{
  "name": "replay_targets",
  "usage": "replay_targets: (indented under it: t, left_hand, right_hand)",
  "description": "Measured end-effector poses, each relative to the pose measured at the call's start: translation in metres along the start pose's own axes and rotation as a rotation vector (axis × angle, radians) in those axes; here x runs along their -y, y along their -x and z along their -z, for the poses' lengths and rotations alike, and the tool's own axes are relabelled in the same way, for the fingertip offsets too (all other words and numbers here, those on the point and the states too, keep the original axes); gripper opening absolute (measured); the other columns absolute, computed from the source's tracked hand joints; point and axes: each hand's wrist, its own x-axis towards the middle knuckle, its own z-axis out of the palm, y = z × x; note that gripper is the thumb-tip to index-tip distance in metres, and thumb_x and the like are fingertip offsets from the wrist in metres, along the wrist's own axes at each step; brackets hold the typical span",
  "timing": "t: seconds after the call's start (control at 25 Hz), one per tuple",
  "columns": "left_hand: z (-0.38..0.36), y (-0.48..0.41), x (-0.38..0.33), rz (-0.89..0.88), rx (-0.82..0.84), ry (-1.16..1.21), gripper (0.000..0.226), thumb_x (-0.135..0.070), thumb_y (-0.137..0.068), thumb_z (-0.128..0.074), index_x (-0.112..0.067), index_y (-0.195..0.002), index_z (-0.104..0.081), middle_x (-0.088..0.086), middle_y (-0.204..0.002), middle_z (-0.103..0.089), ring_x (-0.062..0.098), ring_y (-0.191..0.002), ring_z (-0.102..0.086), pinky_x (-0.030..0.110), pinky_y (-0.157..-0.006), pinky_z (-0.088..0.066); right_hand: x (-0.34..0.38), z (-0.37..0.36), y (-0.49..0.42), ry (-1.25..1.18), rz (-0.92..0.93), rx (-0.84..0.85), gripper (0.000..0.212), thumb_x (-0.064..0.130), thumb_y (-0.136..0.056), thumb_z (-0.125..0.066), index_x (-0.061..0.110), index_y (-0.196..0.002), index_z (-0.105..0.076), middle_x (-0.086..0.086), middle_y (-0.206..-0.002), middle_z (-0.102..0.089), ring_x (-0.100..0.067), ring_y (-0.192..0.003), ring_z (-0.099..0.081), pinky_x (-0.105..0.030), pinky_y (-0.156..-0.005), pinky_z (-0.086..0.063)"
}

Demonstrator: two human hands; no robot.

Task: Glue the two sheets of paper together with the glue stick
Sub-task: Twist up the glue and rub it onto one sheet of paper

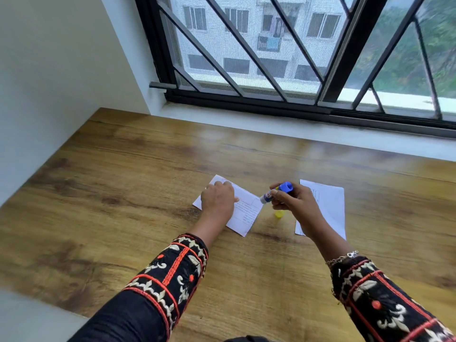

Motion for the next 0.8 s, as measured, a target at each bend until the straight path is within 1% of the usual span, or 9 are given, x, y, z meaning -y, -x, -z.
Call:
replay_targets:
  t: [0.08,0.16,0.24,0.32,0.4,0.52,0.6,0.72,0.8]
  left_hand:
    - [0.005,-0.003,0.012,-0.169,0.010,0.018,0.032,-0.025,-0.090,-0.055,-0.011,-0.117,-0.047,0.010,-0.123,-0.052,0.028,-0.116,-0.045,0.038,-0.081,-0.044]
    - [0.007,-0.004,0.023,-0.351,0.123,0.007,0.040,-0.016,-0.084,-0.061,-0.019,-0.121,-0.046,0.004,-0.127,-0.047,0.023,-0.122,-0.038,0.038,-0.087,-0.042]
    - [0.004,-0.003,0.028,-0.417,0.226,0.029,0.047,-0.012,-0.080,-0.063,-0.024,-0.123,-0.046,0.000,-0.129,-0.043,0.020,-0.121,-0.037,0.034,-0.082,-0.040]
    - [0.000,-0.002,0.032,-0.413,0.234,0.078,0.049,-0.013,-0.079,-0.064,-0.028,-0.122,-0.047,-0.003,-0.130,-0.042,0.017,-0.118,-0.038,0.030,-0.075,-0.036]
    - [-0.003,0.000,0.033,-0.384,0.195,0.072,0.047,-0.019,-0.081,-0.063,-0.030,-0.124,-0.045,-0.004,-0.130,-0.042,0.017,-0.118,-0.038,0.031,-0.075,-0.037]
    - [-0.004,0.003,0.022,-0.277,0.143,0.028,0.046,-0.026,-0.085,-0.060,-0.025,-0.127,-0.041,0.002,-0.130,-0.040,0.023,-0.116,-0.039,0.034,-0.074,-0.040]
    - [-0.004,0.004,0.007,-0.195,0.129,0.008,0.045,-0.029,-0.087,-0.057,-0.020,-0.127,-0.039,0.007,-0.131,-0.039,0.029,-0.116,-0.039,0.037,-0.075,-0.042]
    - [-0.005,0.002,-0.008,-0.140,0.141,-0.005,0.048,-0.035,-0.089,-0.054,-0.017,-0.130,-0.036,0.011,-0.134,-0.037,0.031,-0.116,-0.039,0.036,-0.076,-0.042]
    - [-0.004,0.000,-0.008,-0.152,0.147,-0.001,0.049,-0.038,-0.089,-0.054,-0.017,-0.130,-0.037,0.012,-0.134,-0.037,0.031,-0.115,-0.040,0.037,-0.077,-0.042]
  right_hand:
    - [-0.001,0.002,-0.001,-0.005,-0.001,-0.008,0.006,0.007,-0.084,-0.060,0.009,-0.087,-0.064,-0.003,-0.070,-0.065,-0.008,-0.058,-0.060,-0.017,-0.057,-0.054]
    - [-0.001,0.003,-0.002,-0.022,-0.005,-0.018,0.006,0.008,-0.085,-0.059,0.012,-0.085,-0.064,-0.003,-0.072,-0.065,-0.008,-0.058,-0.060,-0.017,-0.057,-0.054]
    - [-0.001,0.003,-0.003,-0.032,-0.007,-0.025,0.009,0.009,-0.085,-0.058,0.015,-0.083,-0.063,-0.004,-0.073,-0.065,-0.011,-0.061,-0.060,-0.020,-0.059,-0.054]
    - [0.000,0.004,-0.006,-0.033,-0.008,-0.029,0.010,0.009,-0.086,-0.058,0.017,-0.082,-0.063,-0.005,-0.075,-0.065,-0.014,-0.063,-0.060,-0.025,-0.063,-0.054]
    - [-0.001,0.005,-0.009,-0.033,-0.010,-0.033,0.010,0.009,-0.086,-0.057,0.017,-0.081,-0.063,-0.005,-0.075,-0.065,-0.015,-0.064,-0.059,-0.025,-0.063,-0.053]
    - [-0.002,0.004,-0.016,-0.016,-0.011,-0.040,0.011,0.011,-0.086,-0.057,0.017,-0.079,-0.063,-0.003,-0.074,-0.066,-0.011,-0.061,-0.059,-0.018,-0.058,-0.053]
    - [-0.001,0.003,-0.022,0.023,-0.004,-0.049,0.009,0.012,-0.086,-0.059,0.017,-0.079,-0.063,-0.002,-0.072,-0.066,-0.009,-0.059,-0.058,-0.018,-0.058,-0.054]
    - [0.003,0.001,-0.038,0.134,0.022,-0.063,0.003,0.016,-0.083,-0.062,0.012,-0.083,-0.063,-0.008,-0.074,-0.066,-0.015,-0.062,-0.059,-0.027,-0.064,-0.053]
    - [0.008,-0.002,-0.050,0.226,0.065,-0.075,0.009,0.016,-0.082,-0.063,0.008,-0.086,-0.063,-0.014,-0.077,-0.065,-0.019,-0.062,-0.059,-0.035,-0.066,-0.054]
